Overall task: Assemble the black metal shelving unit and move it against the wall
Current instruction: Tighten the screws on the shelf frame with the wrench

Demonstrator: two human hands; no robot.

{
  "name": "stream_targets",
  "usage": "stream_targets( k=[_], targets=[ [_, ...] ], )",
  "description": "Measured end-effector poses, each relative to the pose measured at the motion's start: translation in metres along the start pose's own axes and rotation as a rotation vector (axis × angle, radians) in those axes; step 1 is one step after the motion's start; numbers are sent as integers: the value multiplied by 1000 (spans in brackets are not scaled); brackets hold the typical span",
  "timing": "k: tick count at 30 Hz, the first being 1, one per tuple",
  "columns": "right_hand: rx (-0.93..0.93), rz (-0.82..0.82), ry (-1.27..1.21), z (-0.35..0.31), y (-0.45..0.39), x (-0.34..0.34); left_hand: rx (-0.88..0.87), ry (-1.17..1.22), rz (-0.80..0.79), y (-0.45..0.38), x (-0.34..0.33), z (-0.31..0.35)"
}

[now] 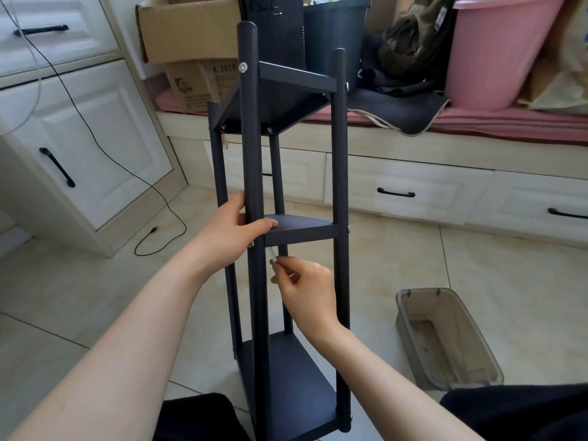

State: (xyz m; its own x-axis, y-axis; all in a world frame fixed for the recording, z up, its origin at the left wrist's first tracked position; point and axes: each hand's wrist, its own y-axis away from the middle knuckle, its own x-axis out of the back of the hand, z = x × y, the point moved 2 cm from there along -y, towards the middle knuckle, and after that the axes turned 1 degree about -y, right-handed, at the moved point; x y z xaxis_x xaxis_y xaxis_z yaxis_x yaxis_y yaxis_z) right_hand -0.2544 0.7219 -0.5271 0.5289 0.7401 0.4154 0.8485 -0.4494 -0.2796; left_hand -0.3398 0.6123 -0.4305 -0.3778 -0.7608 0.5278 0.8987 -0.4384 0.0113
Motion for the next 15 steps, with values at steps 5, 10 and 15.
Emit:
stream_targets(
  k=[5,10,15],
  targets=[
    [4,15,-16,3,0,-10,0,-13,4,0,1,-1],
    [23,35,-36,7,-1,-25,7,-15,2,-1,2,-2],
    [62,9,-132,9,-8,-35,6,-17,-11,0,4,-3]
  ],
)
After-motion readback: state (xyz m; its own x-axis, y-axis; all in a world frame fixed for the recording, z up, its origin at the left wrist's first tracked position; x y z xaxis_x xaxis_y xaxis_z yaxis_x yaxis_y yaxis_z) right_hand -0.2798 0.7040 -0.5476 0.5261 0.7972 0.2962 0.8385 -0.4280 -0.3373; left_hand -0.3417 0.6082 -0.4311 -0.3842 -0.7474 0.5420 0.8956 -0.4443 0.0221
